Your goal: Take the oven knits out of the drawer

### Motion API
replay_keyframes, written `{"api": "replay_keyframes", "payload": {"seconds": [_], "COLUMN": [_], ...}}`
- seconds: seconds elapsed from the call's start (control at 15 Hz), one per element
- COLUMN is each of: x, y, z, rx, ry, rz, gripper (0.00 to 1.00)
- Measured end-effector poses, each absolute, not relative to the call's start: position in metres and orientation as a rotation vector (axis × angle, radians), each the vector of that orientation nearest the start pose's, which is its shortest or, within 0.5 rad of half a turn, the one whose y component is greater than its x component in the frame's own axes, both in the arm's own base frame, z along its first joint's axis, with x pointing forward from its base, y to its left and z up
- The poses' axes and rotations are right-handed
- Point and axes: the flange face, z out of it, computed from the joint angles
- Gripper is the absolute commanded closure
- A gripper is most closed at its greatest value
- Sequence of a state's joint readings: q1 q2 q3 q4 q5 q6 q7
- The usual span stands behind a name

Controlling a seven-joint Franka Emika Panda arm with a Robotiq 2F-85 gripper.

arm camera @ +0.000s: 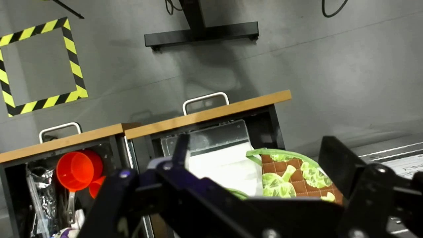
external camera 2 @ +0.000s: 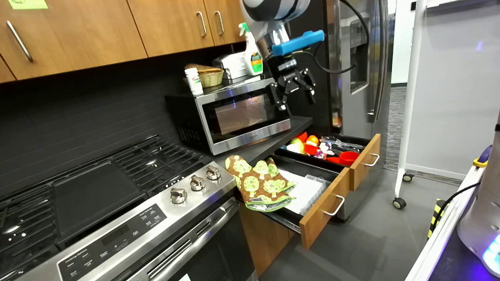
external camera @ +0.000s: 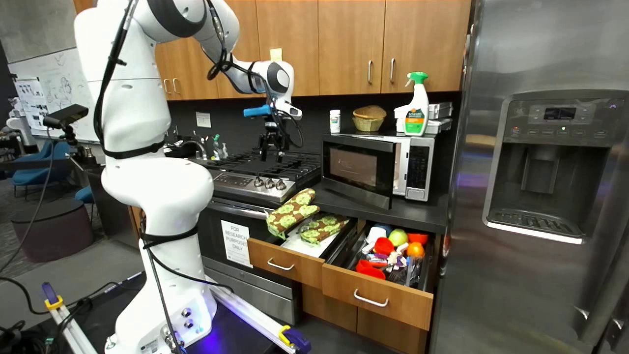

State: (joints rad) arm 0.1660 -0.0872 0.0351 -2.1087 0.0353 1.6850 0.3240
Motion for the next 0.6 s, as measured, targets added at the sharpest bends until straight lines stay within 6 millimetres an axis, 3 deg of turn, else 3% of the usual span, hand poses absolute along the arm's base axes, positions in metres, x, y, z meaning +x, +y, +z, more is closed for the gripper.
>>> {"api": "replay_keyframes", "payload": {"seconds": [0.33, 0.6], "x": [0.411, 0.399], "y": [0.082, 0.082], "z": [0.394, 0.396], "rx": [-3.150, -3.154], "ry": [0.187, 0.175], "rz": [0.531, 0.507], "gripper": [0.00, 0.00]}}
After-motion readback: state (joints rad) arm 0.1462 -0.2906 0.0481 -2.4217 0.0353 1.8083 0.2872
